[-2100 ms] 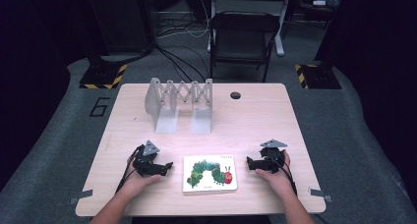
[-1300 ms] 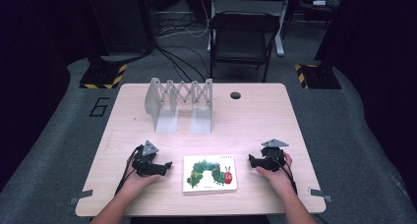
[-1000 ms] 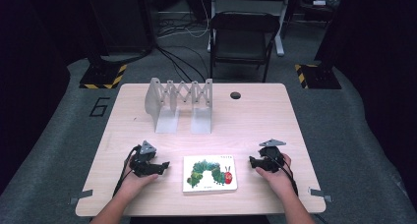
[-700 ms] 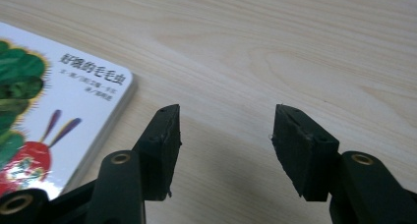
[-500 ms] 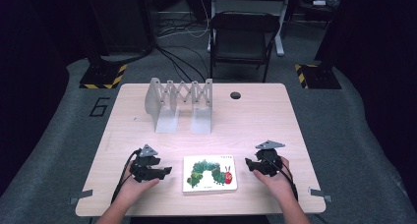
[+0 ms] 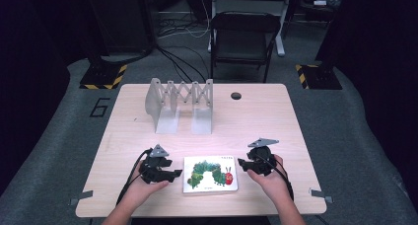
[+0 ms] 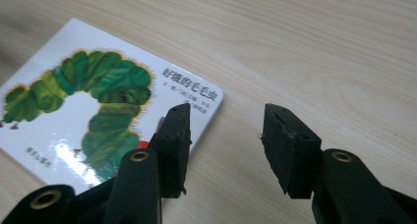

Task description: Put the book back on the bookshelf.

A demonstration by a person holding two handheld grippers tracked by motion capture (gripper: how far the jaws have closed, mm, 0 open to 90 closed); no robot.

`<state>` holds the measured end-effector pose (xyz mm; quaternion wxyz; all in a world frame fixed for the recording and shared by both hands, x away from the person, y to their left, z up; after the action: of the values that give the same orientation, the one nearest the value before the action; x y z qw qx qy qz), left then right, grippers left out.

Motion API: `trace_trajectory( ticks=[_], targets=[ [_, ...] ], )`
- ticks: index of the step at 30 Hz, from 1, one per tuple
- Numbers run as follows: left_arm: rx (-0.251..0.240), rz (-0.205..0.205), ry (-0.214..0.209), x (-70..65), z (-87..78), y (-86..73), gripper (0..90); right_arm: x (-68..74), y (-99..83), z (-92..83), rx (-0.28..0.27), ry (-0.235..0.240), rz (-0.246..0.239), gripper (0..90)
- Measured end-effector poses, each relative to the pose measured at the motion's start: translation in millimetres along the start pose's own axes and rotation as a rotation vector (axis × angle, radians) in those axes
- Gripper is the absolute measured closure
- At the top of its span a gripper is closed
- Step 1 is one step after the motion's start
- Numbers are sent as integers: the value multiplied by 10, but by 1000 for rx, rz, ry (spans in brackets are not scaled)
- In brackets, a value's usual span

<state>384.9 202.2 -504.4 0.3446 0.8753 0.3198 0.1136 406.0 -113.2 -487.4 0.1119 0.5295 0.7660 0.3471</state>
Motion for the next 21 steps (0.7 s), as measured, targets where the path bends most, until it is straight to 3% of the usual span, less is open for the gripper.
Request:
trace_trajectory(
  ticks=[4, 6, 11, 17, 18, 21],
  targets=[
    [-37, -11, -19, -31, 2, -3, 460, 104, -1, 16, -13, 30, 0, 488],
    [-66, 2, -17, -34, 21, -39, 466, 164, -40, 53, -28, 15, -9, 472],
    [-46, 6, -39, -14, 50, -104, 473, 204, -146, 153, 20, 7, -59, 481],
    [-89, -63, -55, 44, -21, -128, 471, 134, -148, 152, 17, 23, -21, 534],
    [-88, -71, -54, 39, -22, -132, 470, 128, -154, 148, 21, 27, 3, 535],
    [-86, -73, -57, -7, -15, -135, 470, 91, -122, 150, 12, 46, 3, 540]
  ],
)
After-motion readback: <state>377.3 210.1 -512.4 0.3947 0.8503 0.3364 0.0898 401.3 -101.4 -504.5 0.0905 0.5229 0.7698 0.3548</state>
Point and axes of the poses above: each handheld gripper's, and its own axes: z roughly forward along the jaws, y roughly out of its top, x roughly to its left, the point moved 4 cm from there along z, roughly forward along the jaws, and after that the axes turned 10 degrees about z, right-handed, at the moved point
